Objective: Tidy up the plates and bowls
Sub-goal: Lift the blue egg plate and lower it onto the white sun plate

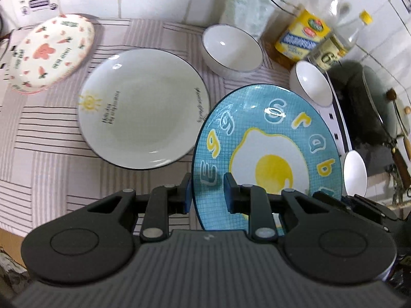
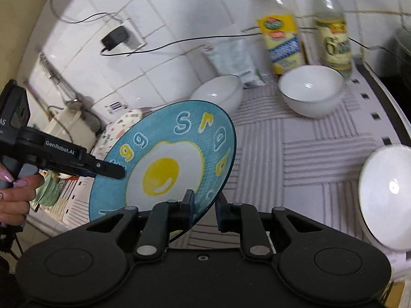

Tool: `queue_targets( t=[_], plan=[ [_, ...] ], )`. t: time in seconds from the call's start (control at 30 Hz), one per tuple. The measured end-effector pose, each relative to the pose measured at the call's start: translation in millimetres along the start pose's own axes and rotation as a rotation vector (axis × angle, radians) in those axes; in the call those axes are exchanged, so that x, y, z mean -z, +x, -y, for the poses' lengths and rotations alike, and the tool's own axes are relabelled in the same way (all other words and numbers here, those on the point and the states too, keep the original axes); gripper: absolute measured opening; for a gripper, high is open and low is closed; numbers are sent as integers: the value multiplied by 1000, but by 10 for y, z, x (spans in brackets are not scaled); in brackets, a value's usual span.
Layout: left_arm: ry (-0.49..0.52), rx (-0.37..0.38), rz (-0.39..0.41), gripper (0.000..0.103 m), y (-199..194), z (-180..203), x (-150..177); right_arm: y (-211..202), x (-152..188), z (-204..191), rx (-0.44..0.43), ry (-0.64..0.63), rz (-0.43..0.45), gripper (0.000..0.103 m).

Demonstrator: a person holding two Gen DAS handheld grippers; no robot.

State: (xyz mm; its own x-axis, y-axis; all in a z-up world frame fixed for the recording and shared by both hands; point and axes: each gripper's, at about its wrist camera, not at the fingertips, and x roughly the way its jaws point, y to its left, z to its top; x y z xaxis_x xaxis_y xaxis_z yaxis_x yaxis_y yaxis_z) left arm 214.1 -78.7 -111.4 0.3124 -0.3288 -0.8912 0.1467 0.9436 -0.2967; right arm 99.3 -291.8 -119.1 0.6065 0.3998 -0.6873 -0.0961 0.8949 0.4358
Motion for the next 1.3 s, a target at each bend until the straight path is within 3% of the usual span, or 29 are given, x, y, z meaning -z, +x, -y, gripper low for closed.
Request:
queue_targets(
  t=[0.4,0.7,1.07,1.3],
  plan=[
    [-124,-21,69,23,-328,-477,-22,281,-359,-371,-81,-101,-25,21],
    [-184,-54,69,23,-358,-931,-223,743,-630,-632,-128,-143,-90,21],
    [-231,-71,-48,23,219,-1456,-542,1500,-788,-705,-95,-95,-190,21],
    [-212,-57,-125,23,467,-1634,-673,1717,-746,-731,-37,-63,-220,21]
  ],
)
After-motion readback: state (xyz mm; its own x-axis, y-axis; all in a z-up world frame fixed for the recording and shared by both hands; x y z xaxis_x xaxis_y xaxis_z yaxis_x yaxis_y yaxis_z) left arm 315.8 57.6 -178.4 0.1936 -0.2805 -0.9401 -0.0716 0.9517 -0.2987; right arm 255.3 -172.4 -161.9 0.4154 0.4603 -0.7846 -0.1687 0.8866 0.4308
